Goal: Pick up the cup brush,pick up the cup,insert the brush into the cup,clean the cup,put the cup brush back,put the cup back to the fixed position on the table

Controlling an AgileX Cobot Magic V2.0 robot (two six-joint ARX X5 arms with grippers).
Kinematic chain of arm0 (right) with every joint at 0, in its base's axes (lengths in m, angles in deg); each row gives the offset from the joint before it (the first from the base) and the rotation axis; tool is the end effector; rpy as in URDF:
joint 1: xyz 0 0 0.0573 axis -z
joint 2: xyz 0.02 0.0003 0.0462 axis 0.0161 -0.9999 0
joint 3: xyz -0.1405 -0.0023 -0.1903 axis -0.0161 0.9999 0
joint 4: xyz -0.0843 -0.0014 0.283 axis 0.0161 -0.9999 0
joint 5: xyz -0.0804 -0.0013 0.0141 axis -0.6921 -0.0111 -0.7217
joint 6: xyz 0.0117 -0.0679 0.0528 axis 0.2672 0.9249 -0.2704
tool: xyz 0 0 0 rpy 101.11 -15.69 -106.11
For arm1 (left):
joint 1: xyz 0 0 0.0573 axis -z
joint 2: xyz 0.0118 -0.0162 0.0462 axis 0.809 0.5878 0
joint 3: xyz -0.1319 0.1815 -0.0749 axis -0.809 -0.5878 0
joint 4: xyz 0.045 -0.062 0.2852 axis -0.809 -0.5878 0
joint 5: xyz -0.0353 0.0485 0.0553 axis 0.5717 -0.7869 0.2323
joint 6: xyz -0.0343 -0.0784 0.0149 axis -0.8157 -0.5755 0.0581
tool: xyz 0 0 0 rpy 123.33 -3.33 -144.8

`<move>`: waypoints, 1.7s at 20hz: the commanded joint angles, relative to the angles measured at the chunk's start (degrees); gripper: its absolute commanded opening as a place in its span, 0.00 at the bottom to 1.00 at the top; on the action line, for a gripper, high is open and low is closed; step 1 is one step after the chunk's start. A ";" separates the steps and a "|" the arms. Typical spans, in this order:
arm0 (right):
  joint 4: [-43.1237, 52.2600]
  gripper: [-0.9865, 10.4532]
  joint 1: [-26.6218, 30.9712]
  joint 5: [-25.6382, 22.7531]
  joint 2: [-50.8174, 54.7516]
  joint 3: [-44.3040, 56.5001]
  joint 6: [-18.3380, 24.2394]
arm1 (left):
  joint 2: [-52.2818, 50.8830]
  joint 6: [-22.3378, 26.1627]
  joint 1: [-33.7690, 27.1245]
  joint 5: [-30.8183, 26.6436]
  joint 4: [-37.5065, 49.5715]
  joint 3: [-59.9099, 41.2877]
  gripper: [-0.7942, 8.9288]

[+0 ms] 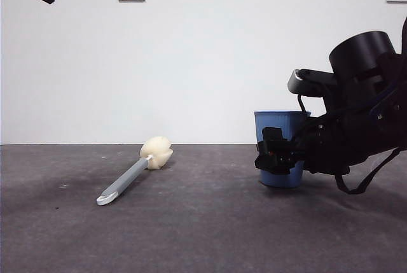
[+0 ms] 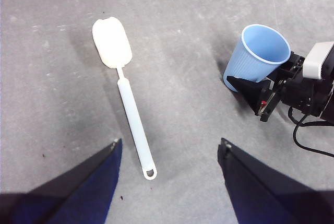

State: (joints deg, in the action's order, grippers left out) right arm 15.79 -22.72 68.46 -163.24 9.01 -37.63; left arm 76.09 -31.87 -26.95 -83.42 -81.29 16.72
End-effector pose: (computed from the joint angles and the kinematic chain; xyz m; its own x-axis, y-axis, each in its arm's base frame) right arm 0.3239 0.1437 0.0081 0.8489 0.3994 -0.3463 -0.4218 0.9066 0.0118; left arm 0.2569 -0.1358 0.2970 0.6831 -0.4105 -0.6040 0.3703 0.9076 -0.1981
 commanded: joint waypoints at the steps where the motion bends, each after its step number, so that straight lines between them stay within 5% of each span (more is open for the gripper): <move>1: -4.61 0.15 -0.11 0.11 -2.12 0.50 -0.09 | 0.02 0.68 -0.02 -0.13 0.48 -0.31 0.41; 4: -6.12 0.44 -0.11 0.09 -2.05 0.50 -0.42 | 0.04 0.68 -0.02 -0.13 0.46 -0.31 0.41; 9: -8.68 0.48 -0.11 0.11 -1.99 0.50 -0.37 | 0.02 0.66 -0.02 -0.11 0.31 -0.31 0.41; 12: -11.21 0.59 -0.09 0.09 -1.27 0.50 -0.46 | 0.02 0.66 -0.02 -0.09 0.24 -0.31 0.41; 20: -33.48 0.59 -0.52 0.04 10.73 0.50 -5.64 | 0.04 0.68 -0.02 -0.07 0.28 -0.31 0.41; 25: -59.10 0.58 -4.35 -0.20 32.09 0.50 -11.15 | 0.04 0.68 -0.02 0.46 0.26 -0.31 0.41; 30: -85.70 0.58 -9.73 1.60 55.10 -2.84 -12.83 | 0.02 1.36 -0.02 7.85 -0.35 -0.31 0.41; 34: -103.43 0.30 -10.67 8.26 66.27 -11.21 -12.79 | 0.02 1.77 -0.02 14.69 -4.33 -0.31 0.40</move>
State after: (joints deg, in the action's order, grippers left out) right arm -86.81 -33.25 76.56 -96.93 -2.13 -49.94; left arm 76.09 -30.99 -26.95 -69.21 -85.77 16.72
